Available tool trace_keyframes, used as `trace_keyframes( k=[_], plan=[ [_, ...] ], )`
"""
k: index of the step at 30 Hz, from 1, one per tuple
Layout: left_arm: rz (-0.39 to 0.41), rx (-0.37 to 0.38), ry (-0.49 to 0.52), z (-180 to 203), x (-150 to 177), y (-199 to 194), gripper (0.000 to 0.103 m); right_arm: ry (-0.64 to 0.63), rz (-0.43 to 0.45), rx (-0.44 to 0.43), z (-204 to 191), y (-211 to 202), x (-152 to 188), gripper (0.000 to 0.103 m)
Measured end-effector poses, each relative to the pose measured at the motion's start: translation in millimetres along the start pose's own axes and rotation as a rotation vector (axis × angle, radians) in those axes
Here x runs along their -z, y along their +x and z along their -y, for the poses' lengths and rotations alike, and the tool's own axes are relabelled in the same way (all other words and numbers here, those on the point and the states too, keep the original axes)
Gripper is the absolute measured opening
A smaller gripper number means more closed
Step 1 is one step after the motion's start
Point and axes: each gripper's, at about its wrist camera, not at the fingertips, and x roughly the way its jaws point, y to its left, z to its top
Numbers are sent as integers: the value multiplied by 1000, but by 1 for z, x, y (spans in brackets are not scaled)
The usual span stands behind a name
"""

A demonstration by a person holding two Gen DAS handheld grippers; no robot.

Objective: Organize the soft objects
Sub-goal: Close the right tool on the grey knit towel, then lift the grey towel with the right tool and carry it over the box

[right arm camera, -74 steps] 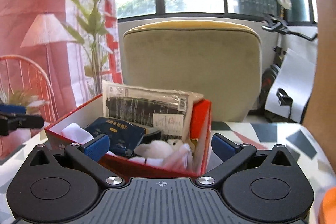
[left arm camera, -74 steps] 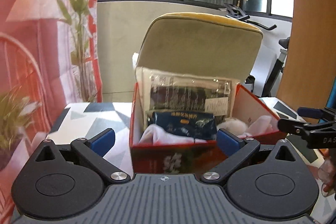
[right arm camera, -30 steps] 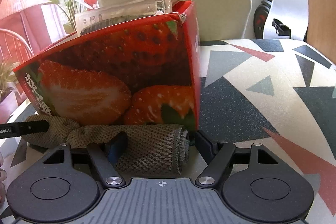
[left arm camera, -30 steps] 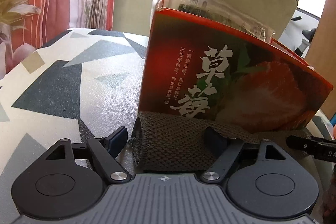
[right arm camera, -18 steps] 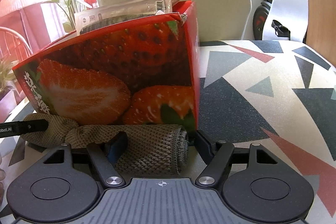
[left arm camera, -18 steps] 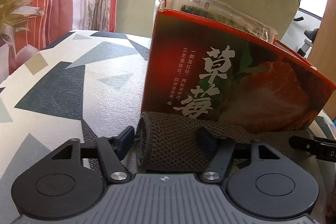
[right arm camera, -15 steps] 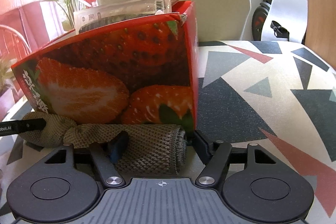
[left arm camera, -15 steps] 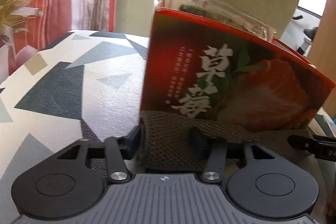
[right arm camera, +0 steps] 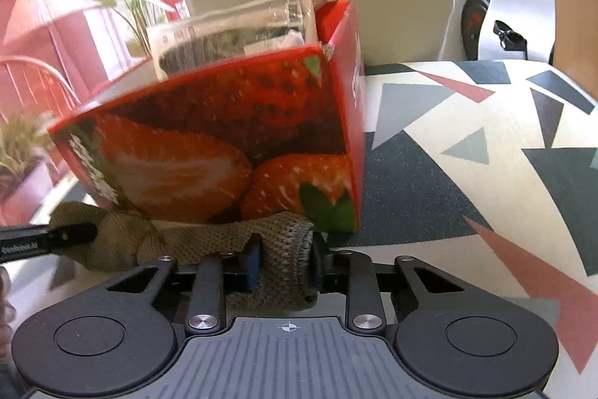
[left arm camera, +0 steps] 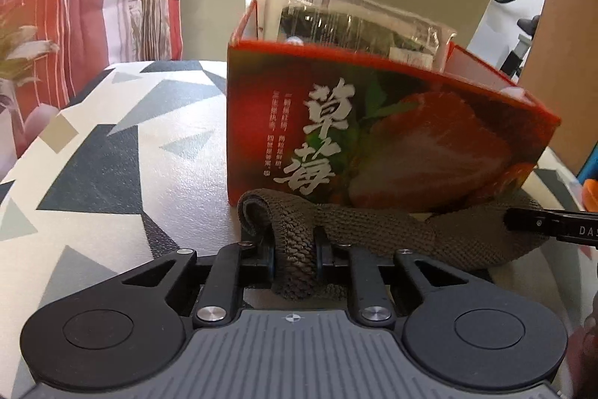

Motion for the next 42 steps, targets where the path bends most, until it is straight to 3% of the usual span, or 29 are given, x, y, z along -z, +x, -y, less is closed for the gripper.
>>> trace_keyframes(
  k=[13,22,36,42],
  plan=[
    [75,38,86,6,-14,-64,19,-187,-8,-133,-13,-62,-26,23],
    [115,34,45,4,-29,-84,19,-314,3,-177,-37,-87,-54,23],
    [270,16,95,22,-115,-91,19,-424,166,-117,-64,-95,-141,21],
    [208,-19,164,40,-141,-52,19,-445,145,-71,-70,-64,-175,21]
  ],
)
